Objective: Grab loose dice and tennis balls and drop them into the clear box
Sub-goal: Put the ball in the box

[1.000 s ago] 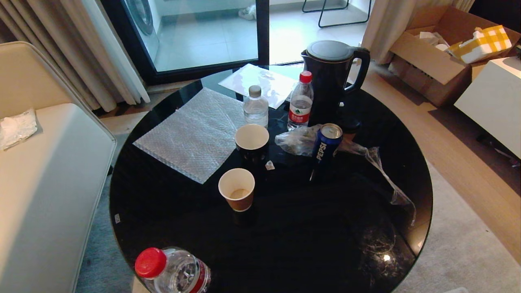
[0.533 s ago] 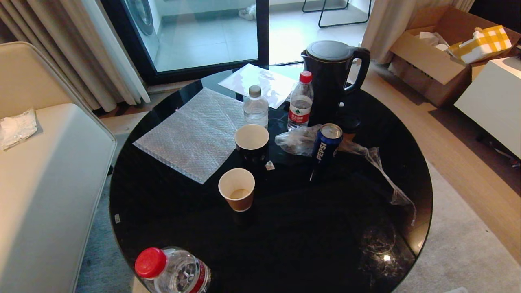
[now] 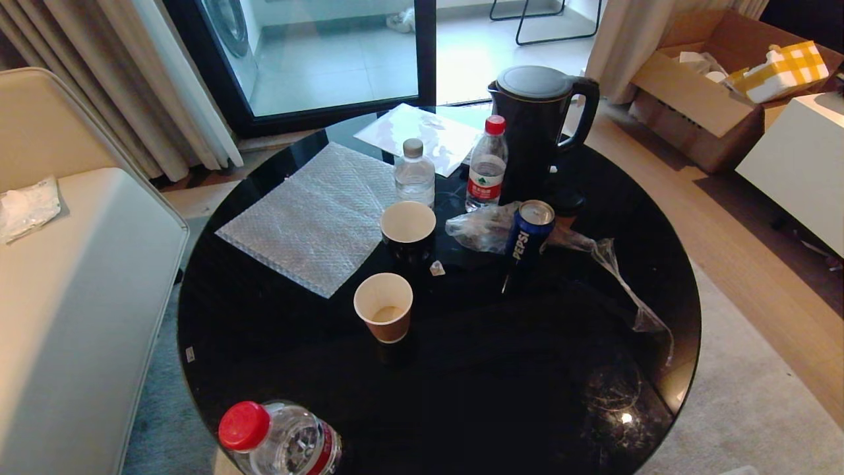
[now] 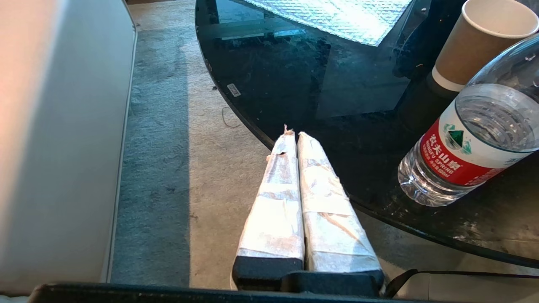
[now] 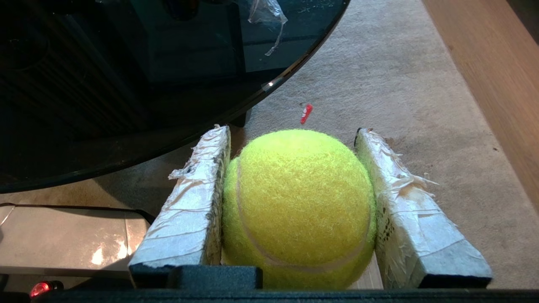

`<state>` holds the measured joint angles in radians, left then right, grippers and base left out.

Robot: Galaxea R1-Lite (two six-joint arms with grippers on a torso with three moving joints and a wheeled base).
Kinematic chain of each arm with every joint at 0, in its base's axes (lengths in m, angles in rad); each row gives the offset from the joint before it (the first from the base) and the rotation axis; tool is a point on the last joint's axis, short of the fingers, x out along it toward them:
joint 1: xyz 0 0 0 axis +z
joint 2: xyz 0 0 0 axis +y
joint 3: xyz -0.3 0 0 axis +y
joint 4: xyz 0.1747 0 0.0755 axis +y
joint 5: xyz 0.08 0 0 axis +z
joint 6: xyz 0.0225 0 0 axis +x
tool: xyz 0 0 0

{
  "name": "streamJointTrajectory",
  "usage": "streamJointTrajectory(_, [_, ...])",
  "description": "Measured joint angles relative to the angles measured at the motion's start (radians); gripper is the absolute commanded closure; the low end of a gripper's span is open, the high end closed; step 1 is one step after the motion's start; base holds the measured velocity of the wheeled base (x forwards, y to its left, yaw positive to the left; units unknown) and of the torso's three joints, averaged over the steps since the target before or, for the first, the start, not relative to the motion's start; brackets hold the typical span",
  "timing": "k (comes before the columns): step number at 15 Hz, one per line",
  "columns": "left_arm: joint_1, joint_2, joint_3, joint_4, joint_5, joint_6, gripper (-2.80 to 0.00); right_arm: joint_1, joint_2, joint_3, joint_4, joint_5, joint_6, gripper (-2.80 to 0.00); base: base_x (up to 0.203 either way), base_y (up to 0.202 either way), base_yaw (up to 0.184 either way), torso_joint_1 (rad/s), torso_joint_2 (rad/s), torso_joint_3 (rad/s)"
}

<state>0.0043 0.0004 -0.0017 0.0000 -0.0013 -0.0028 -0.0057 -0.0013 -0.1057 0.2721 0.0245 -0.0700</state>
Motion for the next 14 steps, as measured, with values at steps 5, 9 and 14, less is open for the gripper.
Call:
streamJointTrajectory(5, [0.000,0.000,0.000,0.000,0.001,-0.003,0.00,0.000,0.000,0.000,0.001,0.000,0.000,0.00,0.000,0.000,0.000,0.000,0.00,0.000])
streamJointTrajectory(9, [0.000,0.000,0.000,0.000,0.001,-0.006,0.00,0.000,0.000,0.000,0.001,0.000,0.000,0.00,0.000,0.000,0.000,0.000,0.00,0.000])
streamJointTrajectory(14, [0.000,0.000,0.000,0.000,0.001,-0.005,0.00,0.000,0.000,0.000,0.001,0.000,0.000,0.00,0.000,0.000,0.000,0.002,0.00,0.142])
